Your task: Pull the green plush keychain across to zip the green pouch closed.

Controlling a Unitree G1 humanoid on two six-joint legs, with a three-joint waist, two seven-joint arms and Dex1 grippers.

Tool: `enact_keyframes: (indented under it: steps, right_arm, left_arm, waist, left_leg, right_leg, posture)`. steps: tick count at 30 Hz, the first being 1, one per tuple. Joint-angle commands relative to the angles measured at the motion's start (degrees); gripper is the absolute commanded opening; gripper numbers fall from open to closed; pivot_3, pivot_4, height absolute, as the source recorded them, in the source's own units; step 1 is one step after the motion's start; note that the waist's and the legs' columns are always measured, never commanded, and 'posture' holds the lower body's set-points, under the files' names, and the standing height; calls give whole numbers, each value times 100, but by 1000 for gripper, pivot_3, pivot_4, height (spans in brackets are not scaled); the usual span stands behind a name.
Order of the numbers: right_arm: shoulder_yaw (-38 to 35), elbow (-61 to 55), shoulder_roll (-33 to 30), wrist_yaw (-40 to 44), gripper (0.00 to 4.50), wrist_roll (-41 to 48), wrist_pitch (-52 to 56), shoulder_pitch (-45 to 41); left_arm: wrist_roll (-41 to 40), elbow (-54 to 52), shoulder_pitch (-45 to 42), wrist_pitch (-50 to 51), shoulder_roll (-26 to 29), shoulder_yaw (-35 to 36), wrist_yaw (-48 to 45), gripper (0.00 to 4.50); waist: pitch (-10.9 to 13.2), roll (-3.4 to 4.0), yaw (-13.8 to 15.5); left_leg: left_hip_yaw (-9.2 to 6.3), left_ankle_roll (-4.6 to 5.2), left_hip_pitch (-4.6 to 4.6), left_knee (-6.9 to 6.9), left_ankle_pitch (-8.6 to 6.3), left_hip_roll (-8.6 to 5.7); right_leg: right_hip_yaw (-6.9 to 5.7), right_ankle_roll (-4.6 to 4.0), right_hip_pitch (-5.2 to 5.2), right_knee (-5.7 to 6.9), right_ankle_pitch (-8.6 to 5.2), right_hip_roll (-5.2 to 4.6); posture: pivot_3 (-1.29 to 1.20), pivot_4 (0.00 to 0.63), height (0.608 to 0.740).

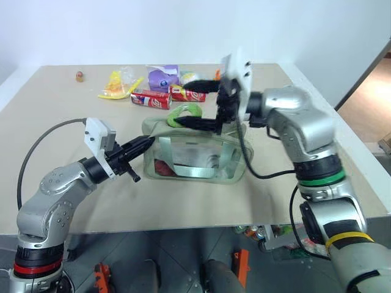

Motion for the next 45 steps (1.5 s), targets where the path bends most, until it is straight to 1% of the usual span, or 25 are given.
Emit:
enact_keyframes:
  steps: [1, 3, 4, 7, 8, 12, 13, 14, 15, 16, 17, 26, 32, 33, 34, 36, 37, 40, 45]
  right_arm:
    - [-37, 359, 80, 196, 4462, -298, -461, -286]
    - [-41, 486, 131, 256, 4462, -365, -505, -298]
    - [-44, 528, 142, 295, 4229, -388, -497, -299]
    - [-29, 590, 134, 373, 3352, -503, -533, -243]
    - [-22, 588, 123, 410, 2933, -533, -555, -198]
    - [21, 538, 38, 555, 1674, -686, -654, -10]
    - [49, 518, 4, 604, 1221, -743, -708, 41]
    - [71, 490, -23, 673, 870, -783, -768, 92]
    - [101, 469, -52, 712, 763, -846, -816, 139]
    - [119, 459, -71, 750, 203, -902, -865, 171]
    - [131, 448, -85, 797, 21, -934, -884, 192]
    - [110, 523, -88, 944, 21, -1183, -1109, 168]
    - [-60, 595, 69, 778, 21, -1108, -1022, 48]
    - [-107, 546, 67, 822, 21, -1001, -842, 15]
    - [-163, 525, 94, 773, 264, -968, -847, -5]
    - [-226, 471, 136, 690, 918, -920, -772, -39]
    - [-226, 407, 132, 711, 1140, -918, -850, -25]
    - [-204, 174, 88, 728, 2235, -969, -1157, 57]
    - [-277, -14, -14, 659, 2235, -923, -1122, 134]
  left_arm:
    - [-20, -92, 95, 29, -33, -156, 38, 0]
    - [-24, -112, 113, 19, -50, -174, 63, 0]
    - [-14, -98, 127, -2, -54, -179, 56, 0]
    - [76, 114, 229, -216, -38, -164, -115, 0]
    - [98, 174, 256, -282, -27, -157, -161, 0]
    - [186, 488, 425, -636, 17, -99, -427, 0]
    - [202, 547, 458, -709, 22, -97, -481, 0]
    - [208, 580, 472, -758, 24, -103, -509, 0]
    - [209, 601, 476, -794, 26, -111, -520, 0]
    - [210, 615, 474, -821, 27, -122, -526, 0]
    - [205, 608, 463, -824, 29, -136, -517, 0]
    - [161, 492, 275, -693, 36, -245, -332, 0]
    - [141, 443, 235, -619, 47, -293, -265, 0]
    - [131, 431, 234, -600, 49, -300, -259, 0]
    - [120, 421, 234, -585, 50, -304, -255, 0]
    - [108, 412, 232, -559, 62, -306, -249, 0]
    - [102, 404, 227, -539, 68, -305, -245, 0]
    - [87, 376, 208, -474, 91, -303, -241, 0]
    - [85, 361, 180, -412, 123, -289, -241, 0]
  waist:
    - [0, 0, 0]
    - [0, 0, 0]
    - [0, 0, 0]
    - [0, 1, -1]
    - [0, 1, -1]
    - [0, 2, -4]
    - [-1, 2, -4]
    - [-1, 2, -4]
    - [-1, 2, -4]
    - [-1, 2, -7]
    - [-1, 3, -14]
    - [-1, 3, -21]
    - [-1, 3, -21]
    - [-1, 3, -21]
    - [-1, 3, -20]
    - [-1, 4, -20]
    - [-1, 4, -20]
    - [-1, 4, -19]
    - [-1, 4, -19]
  left_leg:
    - [1, 0, -1, 0, -1, -5]
    - [3, -1, -2, 0, -1, -8]
    - [3, -1, -1, 0, -1, -8]
    - [-2, -1, 0, -1, -1, -5]
    - [-2, 0, 1, -1, -1, -4]
    - [-1, -1, 6, -1, -1, -1]
    - [-1, -1, 9, -1, -1, -1]
    - [-1, -1, 11, -1, -1, -1]
    - [-1, -1, 11, -1, -1, -1]
    - [0, -1, 11, -1, -1, -1]
    - [1, 0, 12, -1, -1, 0]
    - [2, 0, 16, 0, 0, 4]
    - [1, 0, 15, -2, -1, 4]
    - [1, 0, 15, -2, -1, 4]
    - [1, 0, 15, -2, 0, 4]
    - [2, 0, 15, -2, -1, 4]
    - [3, 0, 15, -2, 0, 4]
    - [2, 0, 14, -2, -1, 4]
    - [1, 0, 13, -4, -1, 4]
  right_leg:
    - [0, 1, 0, -1, 0, -6]
    - [1, 3, 0, -5, 1, -10]
    - [1, 3, 0, -5, 1, -9]
    - [-3, 2, 0, -4, 0, -6]
    - [-4, 2, 1, -4, 0, -5]
    - [-5, 3, 4, -4, -1, -2]
    - [-4, 3, 5, -4, -2, -2]
    - [-4, 2, 7, -4, -2, -2]
    - [-5, 3, 8, -4, -3, -2]
    - [-4, 7, 7, -4, -4, -2]
    - [-4, 13, 7, -4, -7, -2]
    - [-4, 13, 8, -3, -6, 1]
    - [-4, 13, 7, -3, -7, 2]
    - [-4, 13, 7, -3, -7, 2]
    - [-4, 13, 7, -3, -7, 2]
    - [-4, 13, 7, -3, -7, 1]
    - [-3, 13, 7, -3, -7, 1]
    - [-4, 14, 7, -3, -8, 1]
    - [-4, 15, 6, -3, -10, 1]
  posture:
    - [0, 150, 740]
    - [0, 150, 740]
    - [0, 150, 740]
    - [0, 150, 740]
    - [0, 150, 740]
    - [0, 150, 740]
    - [0, 150, 740]
    - [0, 150, 740]
    - [0, 150, 740]
    - [0, 150, 740]
    - [0, 150, 740]
    - [0, 150, 740]
    - [0, 150, 740]
    - [0, 150, 740]
    - [0, 150, 740]
    - [0, 150, 740]
    - [0, 150, 740]
    - [0, 150, 740]
    - [0, 150, 740]
